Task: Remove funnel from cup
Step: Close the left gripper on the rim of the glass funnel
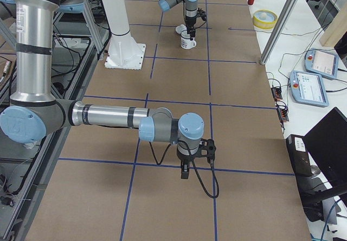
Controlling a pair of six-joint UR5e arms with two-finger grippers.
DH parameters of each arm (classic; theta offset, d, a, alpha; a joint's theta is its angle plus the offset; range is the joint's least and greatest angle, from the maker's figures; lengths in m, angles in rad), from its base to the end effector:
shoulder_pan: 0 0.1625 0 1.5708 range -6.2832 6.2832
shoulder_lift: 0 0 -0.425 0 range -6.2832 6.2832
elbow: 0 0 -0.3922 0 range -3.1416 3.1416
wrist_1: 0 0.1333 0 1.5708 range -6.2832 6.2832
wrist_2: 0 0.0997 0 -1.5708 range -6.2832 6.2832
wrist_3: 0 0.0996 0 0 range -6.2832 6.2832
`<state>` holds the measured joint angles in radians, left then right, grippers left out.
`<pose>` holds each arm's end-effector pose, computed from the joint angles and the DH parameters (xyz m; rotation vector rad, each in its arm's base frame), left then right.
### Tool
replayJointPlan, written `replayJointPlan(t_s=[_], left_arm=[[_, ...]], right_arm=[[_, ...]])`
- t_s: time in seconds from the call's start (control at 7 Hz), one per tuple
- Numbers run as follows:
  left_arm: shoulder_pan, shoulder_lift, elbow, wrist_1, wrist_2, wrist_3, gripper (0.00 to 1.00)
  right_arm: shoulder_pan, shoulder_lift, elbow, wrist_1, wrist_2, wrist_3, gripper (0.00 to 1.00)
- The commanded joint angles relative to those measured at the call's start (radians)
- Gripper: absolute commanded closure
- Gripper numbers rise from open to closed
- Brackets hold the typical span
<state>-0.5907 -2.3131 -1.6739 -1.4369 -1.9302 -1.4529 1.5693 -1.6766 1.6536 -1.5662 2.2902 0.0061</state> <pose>0.5133 -0.4625 0.1877 -0.0788 0.7824 -0.3205 0.0670 -0.4456 0.6709 -0.0203 -0.7193 0.0110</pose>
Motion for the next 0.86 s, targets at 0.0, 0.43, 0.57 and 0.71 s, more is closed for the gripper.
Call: replayJointPlan(t_s=[0.0, 0.43, 0.57, 0.71], left_arm=[[0.0, -0.002, -0.018, 0.015, -0.003, 0.038, 1.0], [-0.004, -0.009, -0.058, 0.071, -0.001, 0.045, 1.0], [-0.009, -0.011, -0.129, 0.145, -0.001, 0.08, 1.0], [-0.032, -0.029, -0.209, 0.23, -0.001, 0.095, 1.0]], right_arm=[[0.0, 0.0, 0.0, 0.0, 0.0, 0.0, 0.0], [0.0, 0.0, 0.0, 0.0, 0.0, 0.0, 0.0], [0.0, 0.0, 0.0, 0.0, 0.0, 0.0, 0.0], [0.0, 0.0, 0.0, 0.0, 0.0, 0.0, 0.0]])
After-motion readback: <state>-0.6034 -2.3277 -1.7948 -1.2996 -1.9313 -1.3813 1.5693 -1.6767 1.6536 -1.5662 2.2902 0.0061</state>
